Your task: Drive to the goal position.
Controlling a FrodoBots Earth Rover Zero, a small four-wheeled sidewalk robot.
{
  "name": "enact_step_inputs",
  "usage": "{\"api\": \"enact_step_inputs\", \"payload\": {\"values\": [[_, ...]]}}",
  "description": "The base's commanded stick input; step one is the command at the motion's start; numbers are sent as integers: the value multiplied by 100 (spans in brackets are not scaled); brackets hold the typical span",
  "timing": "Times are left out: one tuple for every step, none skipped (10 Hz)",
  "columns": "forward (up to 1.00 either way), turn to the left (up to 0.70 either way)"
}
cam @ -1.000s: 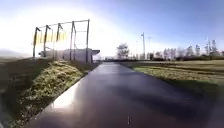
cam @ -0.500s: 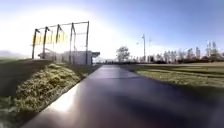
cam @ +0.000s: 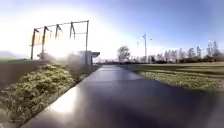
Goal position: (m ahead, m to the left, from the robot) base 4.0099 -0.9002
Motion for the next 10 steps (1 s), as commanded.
{"api": "enact_step_inputs", "payload": {"values": [[100, 0], [100, 0], [100, 0], [100, 0], [100, -2], [100, -7], [100, -14], [100, -9], [100, -6], [100, -4]]}}
